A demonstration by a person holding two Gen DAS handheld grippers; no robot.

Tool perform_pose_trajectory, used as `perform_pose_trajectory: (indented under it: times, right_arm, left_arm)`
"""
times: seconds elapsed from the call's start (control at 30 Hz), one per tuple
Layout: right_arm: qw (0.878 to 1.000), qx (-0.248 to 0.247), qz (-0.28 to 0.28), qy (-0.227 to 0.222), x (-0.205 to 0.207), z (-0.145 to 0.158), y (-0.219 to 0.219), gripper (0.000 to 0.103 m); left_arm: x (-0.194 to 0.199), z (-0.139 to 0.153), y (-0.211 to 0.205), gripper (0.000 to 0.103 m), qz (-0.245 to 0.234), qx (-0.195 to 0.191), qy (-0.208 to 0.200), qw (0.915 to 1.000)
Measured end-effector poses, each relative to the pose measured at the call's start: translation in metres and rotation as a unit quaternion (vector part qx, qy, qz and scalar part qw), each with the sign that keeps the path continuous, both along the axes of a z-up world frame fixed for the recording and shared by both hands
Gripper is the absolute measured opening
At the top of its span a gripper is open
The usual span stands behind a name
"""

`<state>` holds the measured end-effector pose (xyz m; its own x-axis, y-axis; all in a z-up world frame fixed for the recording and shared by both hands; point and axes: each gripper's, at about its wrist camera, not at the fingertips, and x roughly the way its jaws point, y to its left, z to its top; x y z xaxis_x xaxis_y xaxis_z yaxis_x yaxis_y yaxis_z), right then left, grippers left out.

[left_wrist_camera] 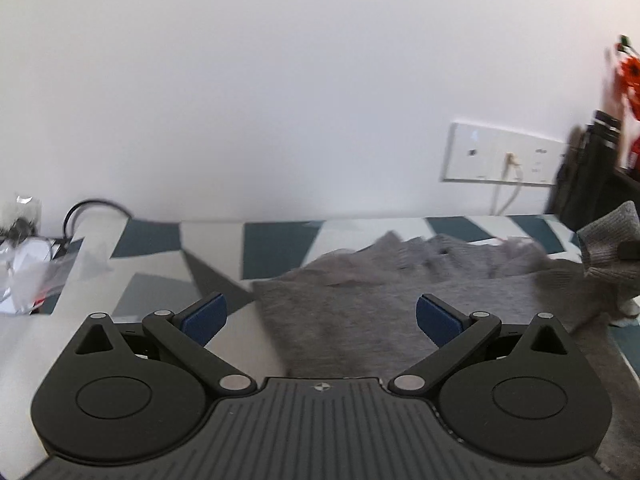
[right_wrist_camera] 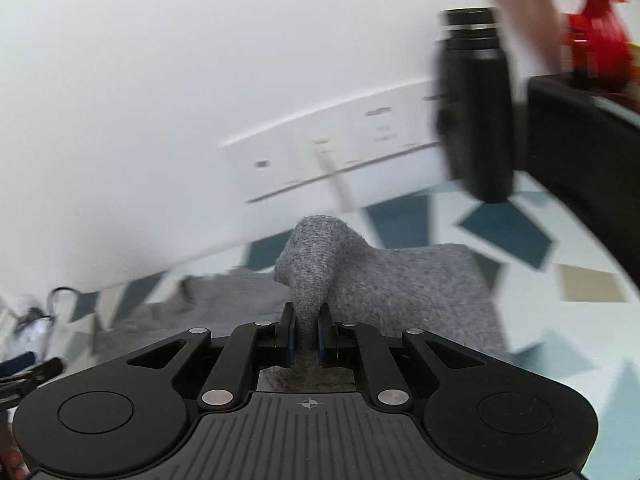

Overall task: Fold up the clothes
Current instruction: 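Grasp the ribbed sleeve cuff with the right tool and lift it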

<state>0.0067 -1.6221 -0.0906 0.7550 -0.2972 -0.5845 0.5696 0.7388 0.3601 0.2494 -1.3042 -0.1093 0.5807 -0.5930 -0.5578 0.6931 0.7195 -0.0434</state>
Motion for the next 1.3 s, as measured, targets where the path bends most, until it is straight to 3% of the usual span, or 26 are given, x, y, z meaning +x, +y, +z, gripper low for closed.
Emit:
perform_pose_trajectory:
  times: [0.2,0.43,0.53,0.57,0.6,0.73,0.87,1.07,1.3]
  right_arm:
    - [0.997,0.023,0.067,-0.014,0.062,-0.010,0.035,0.009]
    - [0.993,0.039,0.103,0.042,0.114,-0.053,0.070,0.011]
    - [0.993,0.027,0.093,0.062,0.119,-0.063,0.079,0.028]
    - [0.994,0.021,0.086,0.069,0.119,-0.064,0.080,0.042]
    - [0.994,0.015,0.079,0.074,0.118,-0.063,0.081,0.055]
    - [0.996,-0.022,0.057,0.063,0.098,-0.048,0.082,0.074]
    - [0.995,-0.074,0.016,0.059,0.064,-0.030,0.074,0.100]
    - [0.983,-0.113,-0.067,0.131,0.016,-0.043,0.055,0.102]
    - [0.974,-0.124,-0.072,0.175,-0.006,-0.069,0.061,0.102]
  left_arm:
    - [0.021,-0.005,0.018,0.103,0.011,0.005,0.020,0.9997]
    - [0.043,-0.017,0.031,0.103,0.008,-0.001,0.078,0.9969]
    - [0.042,-0.022,0.026,0.103,0.000,0.012,0.078,0.9969]
    - [0.040,-0.023,0.024,0.103,-0.003,0.016,0.076,0.9970]
    - [0.038,-0.024,0.021,0.103,-0.007,0.019,0.071,0.9972]
    - [0.028,-0.022,0.004,0.103,-0.047,0.027,0.057,0.9969]
    - [0.015,-0.023,-0.023,0.103,-0.101,0.042,0.046,0.9929]
    - [-0.009,-0.039,-0.060,0.103,-0.143,0.065,0.062,0.9856]
    - [-0.009,-0.055,-0.078,0.103,-0.134,0.089,0.090,0.9829]
